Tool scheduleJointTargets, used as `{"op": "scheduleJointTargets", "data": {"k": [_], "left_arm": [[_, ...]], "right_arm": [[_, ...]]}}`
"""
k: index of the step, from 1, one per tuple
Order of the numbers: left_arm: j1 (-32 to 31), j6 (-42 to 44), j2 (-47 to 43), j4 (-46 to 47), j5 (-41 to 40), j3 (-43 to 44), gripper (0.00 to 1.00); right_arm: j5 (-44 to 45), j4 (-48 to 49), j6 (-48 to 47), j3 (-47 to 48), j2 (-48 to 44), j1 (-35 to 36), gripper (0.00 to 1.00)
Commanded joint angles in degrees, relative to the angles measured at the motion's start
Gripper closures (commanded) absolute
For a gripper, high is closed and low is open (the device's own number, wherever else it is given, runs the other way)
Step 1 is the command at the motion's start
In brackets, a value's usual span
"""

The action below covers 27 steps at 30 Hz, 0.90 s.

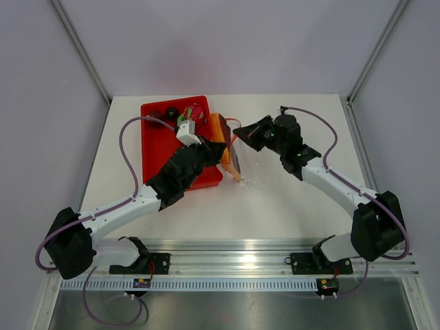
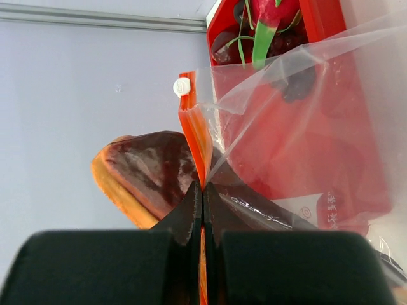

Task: Place the food in the zip-top bag and seal the zipper
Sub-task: Place the fake food in the zipper food storage bag.

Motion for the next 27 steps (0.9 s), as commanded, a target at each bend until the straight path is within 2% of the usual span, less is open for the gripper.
{"op": "scheduleJointTargets", "data": {"k": [1,6,10,15,23,24,25,26,27], "left_arm": [[-0.9,2.2,-0.3,8.1,-4.1,0.0,1.00],[-0.9,9.9,-2.1,11.0,-8.5,1.8,1.00],[-0.9,14.1,-1.0,21.4,-9.1,0.6,1.00],[-1.0,14.1,0.8,31.0,-8.6,-2.6,1.00],[-1.4,9.1,2.5,30.9,-4.9,-7.0,1.00],[-1.4,8.5,2.2,30.2,-2.4,-7.1,0.96],[-1.4,8.3,2.0,27.5,-1.0,-7.1,0.84],[-1.5,8.4,1.9,26.2,1.7,-7.0,0.49],[-1.4,8.5,1.0,25.1,2.3,-7.2,0.27]], "right_arm": [[0.9,6.5,3.6,-1.0,-1.5,0.4,1.00],[0.6,7.5,6.5,-2.4,-1.5,0.4,1.00],[-0.6,9.1,9.0,-2.2,-1.2,0.4,1.00],[-1.8,10.5,10.9,-1.8,-0.5,0.4,1.00],[-0.9,12.0,11.9,-2.2,0.0,0.4,1.00],[-0.7,12.3,12.1,-2.3,0.0,0.4,1.00],[-0.7,12.5,12.2,-2.5,0.0,0.4,1.00],[-0.6,12.7,12.4,-2.8,0.0,0.5,1.00],[-0.5,13.1,12.7,-3.1,-0.2,0.4,1.00]]}}
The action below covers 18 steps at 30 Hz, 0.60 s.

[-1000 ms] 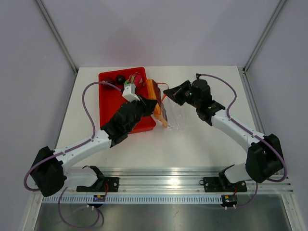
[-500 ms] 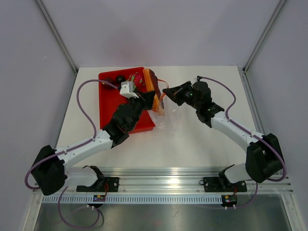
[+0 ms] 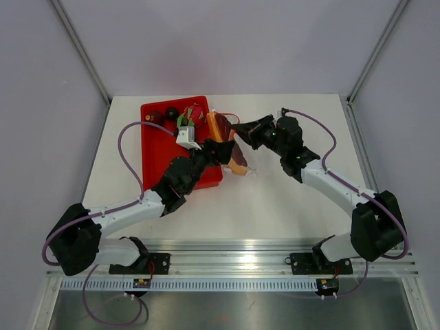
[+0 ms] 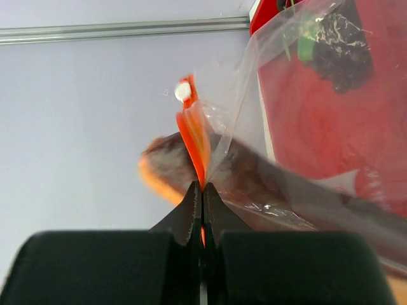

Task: Place the food in the zip-top bag and seal the zipper
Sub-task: Place the fake food in the zipper food storage bag.

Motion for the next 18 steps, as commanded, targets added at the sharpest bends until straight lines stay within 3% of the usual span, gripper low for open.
{"op": "scheduleJointTargets", "data": {"k": [1,2,9,11,16,18], "left_arm": [[-0.5,-1.7,-2.5,0.5,4.8,-0.1,0.13],[-0.7,-1.7,-3.4,-0.3,4.7,-1.3,0.01],[-0.8,2.8,-16.0,-16.2,-1.9,-1.0,0.02],[-0.7,2.3,-19.2,-20.7,-5.9,-0.1,0.07],[0.7,-1.8,-20.6,-39.2,-12.6,5.6,0.42],[3.6,-3.6,-17.8,-43.8,-9.5,7.3,0.46]], "right_arm": [[1.2,4.4,1.5,-0.5,-0.2,0.4,1.00],[1.3,4.4,1.4,-1.0,-0.7,0.4,1.00],[1.2,6.0,1.8,-1.6,-1.1,0.4,1.00],[0.9,6.3,1.9,-1.6,-1.0,0.4,1.00],[0.5,7.3,2.2,-2.1,-1.1,0.4,1.00],[0.4,8.0,2.2,-2.5,-1.2,0.4,1.00]]}}
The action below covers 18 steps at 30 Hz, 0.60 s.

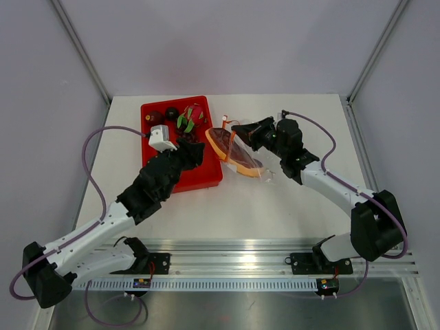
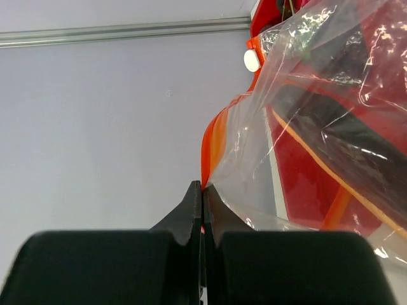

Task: Place the food in the zip-top bag and seal the zipper
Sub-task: Place the fake food in the zipper food storage bag, then adjust the zipper food storage bag at the center of the board.

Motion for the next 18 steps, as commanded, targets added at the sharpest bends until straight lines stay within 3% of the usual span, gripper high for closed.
{"op": "scheduleJointTargets", "data": {"k": [1,6,8,13,18], "left_arm": [[4.5,-5.2,3.8,-15.7,0.2,4.6,0.46],[14.2,-12.5,10.0,-13.1,23.6,4.0,0.21],[15.8,-15.6,11.3,-10.6,31.2,2.2,0.18],[17.4,-19.3,16.3,-4.6,38.4,1.4,0.12],[18.1,-22.6,20.1,1.2,43.4,-0.8,0.12]], "right_arm": [[-0.1,5.1,1.0,-0.2,-1.2,0.4,1.00],[-1.0,5.3,0.3,-0.1,-1.5,0.5,1.00],[-1.4,4.9,-0.6,0.0,-1.7,0.4,1.00],[-4.9,6.0,-1.6,1.0,0.3,0.4,1.00],[-7.1,8.8,-1.0,0.5,2.6,0.4,1.00]]}}
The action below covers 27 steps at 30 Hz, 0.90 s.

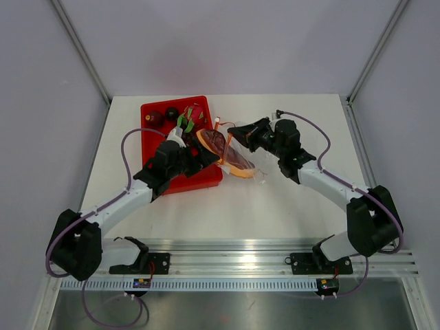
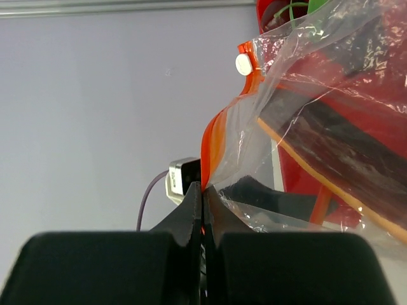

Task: Place the food in the zip-top bag and seal the zipper
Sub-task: Adjust the zipper food storage bag at the center of the board.

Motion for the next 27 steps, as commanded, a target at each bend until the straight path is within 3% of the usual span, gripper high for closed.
{"op": "scheduleJointTargets", "data": {"k": [1,10,14,17,18,24,25,27], "left_arm": [[0.7,-4.6,2.3,9.1,7.9,-1.8,0.12],[0.9,-8.1,8.2,13.9,8.7,-2.3,0.26],[0.9,-8.6,9.3,15.2,8.8,-2.0,0.44],[0.9,-7.9,9.7,14.5,8.1,-1.0,0.51],[0.9,-7.4,9.8,13.6,7.9,0.0,0.61],[1.0,-4.1,8.6,9.4,5.7,2.3,0.91],[1.1,-3.6,8.3,8.6,5.6,3.3,1.00],[1.3,-1.4,6.9,5.8,4.7,4.3,1.00]], "right_arm": [[-2.9,5.6,-0.3,0.8,1.0,0.4,1.00],[-3.5,5.8,-0.5,1.1,1.6,0.5,1.00],[-3.7,5.8,-0.5,1.2,1.8,0.5,1.00],[-3.8,5.8,-0.6,1.4,2.0,0.5,1.00],[-4.1,5.9,-0.5,1.5,2.1,0.5,1.00],[-4.5,4.3,-1.7,1.5,1.7,0.5,1.00],[-4.7,4.2,-1.9,1.5,1.7,0.6,1.00],[-5.3,3.0,-2.7,1.7,1.8,0.5,1.00]]}}
